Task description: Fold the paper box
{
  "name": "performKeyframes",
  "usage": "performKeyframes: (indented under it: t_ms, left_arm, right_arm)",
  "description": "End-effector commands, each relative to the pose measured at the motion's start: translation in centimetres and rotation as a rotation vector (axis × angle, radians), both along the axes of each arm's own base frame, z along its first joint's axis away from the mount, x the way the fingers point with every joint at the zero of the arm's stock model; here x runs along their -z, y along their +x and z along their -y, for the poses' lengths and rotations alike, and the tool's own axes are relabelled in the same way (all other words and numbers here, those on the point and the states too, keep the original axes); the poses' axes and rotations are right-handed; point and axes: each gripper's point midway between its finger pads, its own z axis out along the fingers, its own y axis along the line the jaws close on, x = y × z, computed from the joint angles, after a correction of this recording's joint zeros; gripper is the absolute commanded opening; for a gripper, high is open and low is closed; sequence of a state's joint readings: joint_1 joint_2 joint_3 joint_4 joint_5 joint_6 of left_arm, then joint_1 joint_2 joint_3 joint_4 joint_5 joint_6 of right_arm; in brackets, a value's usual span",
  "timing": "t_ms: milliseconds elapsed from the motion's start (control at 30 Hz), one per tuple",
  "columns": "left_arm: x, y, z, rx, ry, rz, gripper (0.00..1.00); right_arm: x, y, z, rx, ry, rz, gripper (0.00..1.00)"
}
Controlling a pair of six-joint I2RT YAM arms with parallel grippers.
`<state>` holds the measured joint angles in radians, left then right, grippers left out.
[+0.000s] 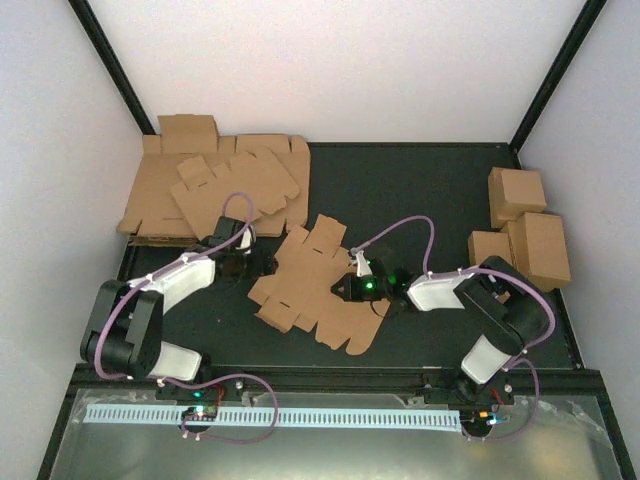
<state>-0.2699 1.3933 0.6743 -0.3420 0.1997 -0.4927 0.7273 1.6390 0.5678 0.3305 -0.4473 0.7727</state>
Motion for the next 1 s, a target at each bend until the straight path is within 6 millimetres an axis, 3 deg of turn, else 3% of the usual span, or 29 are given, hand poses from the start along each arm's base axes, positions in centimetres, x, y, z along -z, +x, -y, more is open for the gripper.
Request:
performKeyframes:
  t_ms: [0, 233, 500, 700, 967]
  left_arm:
    - [-0.9, 0.8, 2.1, 0.088, -0.080, 0.067, 0.89]
    - [-0.4, -0.4, 3.8, 0.183, -0.147, 0.058, 0.86]
    - [0.4, -1.0, 5.3, 0.254, -0.206, 0.015, 0.74]
    - [-0.7, -1.5, 5.8, 0.287, -0.233, 0.022, 0.68]
    - [-2.8, -2.7, 6.8, 0.331, -0.249, 0.063, 0.51]
  right_arm:
    - [1.0, -0.1, 0.1, -0.009, -0.013, 0.000, 0.02]
    - [2.2, -0.5, 0.1, -0.015, -0.020, -0.025, 0.02]
    - [2.7, -0.7, 0.2, -0.017, -0.027, -0.035, 0.02]
    - [2.7, -0.7, 0.3, -0.014, -0.027, -0.034, 0.02]
    - [2.8, -0.7, 0.2, -0.017, -0.028, -0.038, 0.02]
